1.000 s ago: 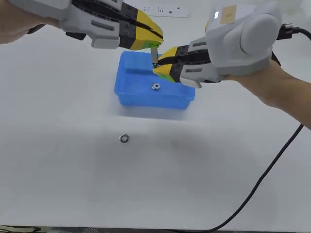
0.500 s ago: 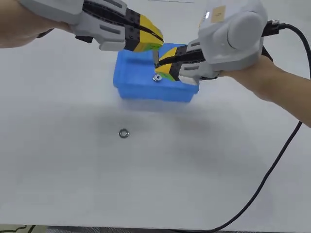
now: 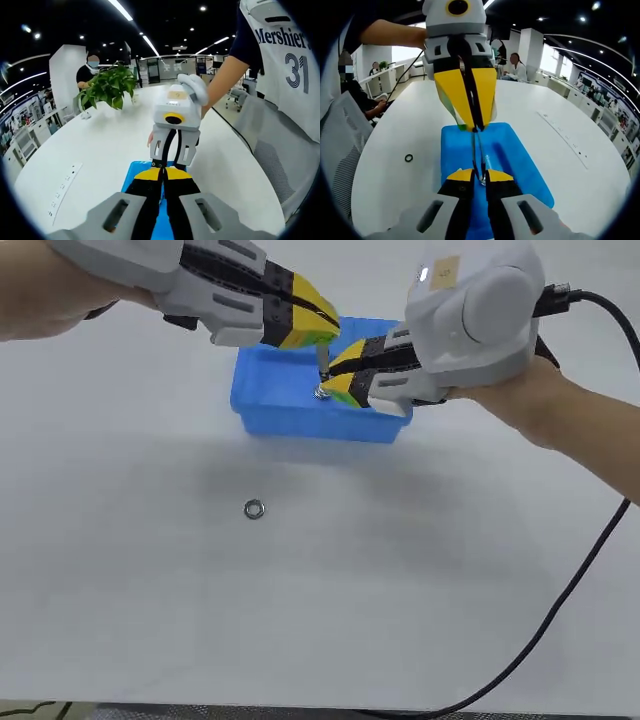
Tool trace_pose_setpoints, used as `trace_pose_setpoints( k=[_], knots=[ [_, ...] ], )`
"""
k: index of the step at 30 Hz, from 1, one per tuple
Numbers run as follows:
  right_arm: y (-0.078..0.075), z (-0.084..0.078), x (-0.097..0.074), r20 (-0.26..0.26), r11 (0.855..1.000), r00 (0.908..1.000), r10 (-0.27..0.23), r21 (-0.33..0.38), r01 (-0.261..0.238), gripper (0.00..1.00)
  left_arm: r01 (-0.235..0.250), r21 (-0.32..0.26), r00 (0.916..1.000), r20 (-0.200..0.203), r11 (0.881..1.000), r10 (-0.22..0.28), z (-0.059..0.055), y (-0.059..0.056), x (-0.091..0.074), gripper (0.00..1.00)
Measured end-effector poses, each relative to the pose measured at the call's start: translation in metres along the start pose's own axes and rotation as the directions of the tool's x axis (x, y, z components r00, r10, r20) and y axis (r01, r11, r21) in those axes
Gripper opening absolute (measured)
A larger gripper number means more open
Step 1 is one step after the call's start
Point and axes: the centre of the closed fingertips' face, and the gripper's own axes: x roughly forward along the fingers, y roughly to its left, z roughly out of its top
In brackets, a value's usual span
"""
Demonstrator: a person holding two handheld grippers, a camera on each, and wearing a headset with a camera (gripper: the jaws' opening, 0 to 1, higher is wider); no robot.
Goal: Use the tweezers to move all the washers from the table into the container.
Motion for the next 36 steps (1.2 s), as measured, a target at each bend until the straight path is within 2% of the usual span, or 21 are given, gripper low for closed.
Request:
trace_pose_setpoints(
  k=[10, 16, 25, 33, 36],
  knots=[
    [0.002, 0.000, -0.003, -0.010, 1.000, 0.9998, -0.017, 0.005, 0.018, 0.11, 0.005, 0.008, 1.0000, 0.007, 1.000, -0.005, 0.004, -0.001, 0.000, 0.05],
    [0.004, 0.010, -0.006, 0.008, 1.000, 0.9998, -0.017, -0.008, 0.017, 0.12, 0.006, 0.016, 0.9999, 0.011, 1.000, -0.006, 0.009, -0.003, -0.001, 0.05],
    [0.003, 0.023, -0.011, 0.022, 0.999, 0.9996, -0.019, -0.029, 0.019, 0.11, -0.005, 0.029, 0.9999, 0.015, 1.000, 0.005, 0.020, -0.007, -0.013, 0.05],
    [0.010, 0.042, -0.016, 0.042, 0.998, 0.9989, -0.022, -0.062, 0.025, 0.11, -0.018, 0.066, 0.9998, 0.010, 0.998, 0.017, 0.036, -0.018, -0.029, 0.05],
    [0.020, 0.052, -0.020, 0.058, 0.998, 0.9983, -0.011, -0.061, 0.015, 0.11, -0.012, 0.083, 0.9999, 0.007, 0.996, 0.011, 0.043, -0.027, -0.036, 0.05]
  ],
)
